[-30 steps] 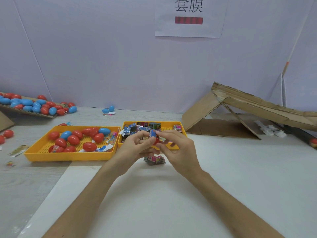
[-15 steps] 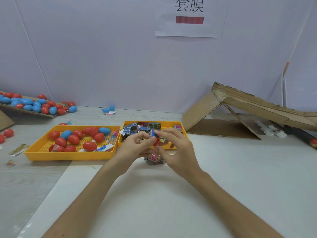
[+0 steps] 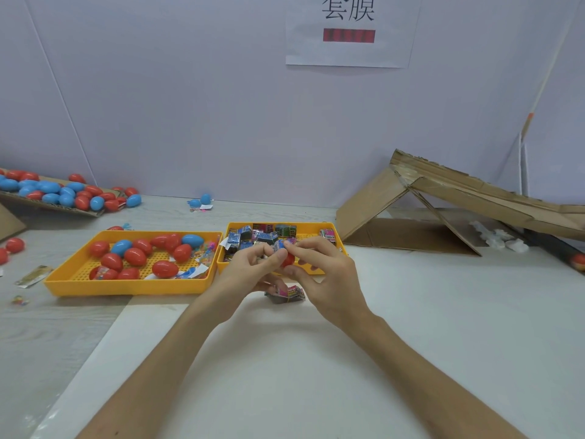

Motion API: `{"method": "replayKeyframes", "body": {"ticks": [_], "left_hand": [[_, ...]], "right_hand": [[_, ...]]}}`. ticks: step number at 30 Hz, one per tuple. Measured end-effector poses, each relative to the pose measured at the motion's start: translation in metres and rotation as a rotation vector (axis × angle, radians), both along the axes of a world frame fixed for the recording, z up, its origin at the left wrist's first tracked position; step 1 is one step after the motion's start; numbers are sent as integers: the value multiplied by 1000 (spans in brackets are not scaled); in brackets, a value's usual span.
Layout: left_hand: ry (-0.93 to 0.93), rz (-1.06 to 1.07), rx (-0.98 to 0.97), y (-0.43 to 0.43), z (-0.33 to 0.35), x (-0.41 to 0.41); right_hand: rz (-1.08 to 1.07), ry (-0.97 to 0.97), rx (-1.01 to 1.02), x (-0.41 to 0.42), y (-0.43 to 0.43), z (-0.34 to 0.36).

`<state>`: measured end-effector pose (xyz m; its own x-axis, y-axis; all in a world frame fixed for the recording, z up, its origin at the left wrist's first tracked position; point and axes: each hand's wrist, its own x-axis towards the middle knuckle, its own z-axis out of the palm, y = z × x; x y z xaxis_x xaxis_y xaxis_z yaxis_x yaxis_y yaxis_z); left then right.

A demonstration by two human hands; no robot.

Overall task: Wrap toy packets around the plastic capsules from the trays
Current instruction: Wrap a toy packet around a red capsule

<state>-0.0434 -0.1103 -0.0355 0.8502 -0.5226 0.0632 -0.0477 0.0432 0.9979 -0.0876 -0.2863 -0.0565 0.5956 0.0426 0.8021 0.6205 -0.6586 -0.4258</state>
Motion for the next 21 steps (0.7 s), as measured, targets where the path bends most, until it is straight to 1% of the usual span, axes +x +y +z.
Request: {"method": "replayKeyframes", "body": {"ticks": [4,12,21], "left_hand": [[4,-6,-6,0,1,1],[-3,-11,0,1,2,-1],[-39,23,62,-1,1,-3]], "right_hand": [[-23,-7,25,0,-1,0],[19,26,23,0,-1,1],[77,126,24,-1,0,1]]}}
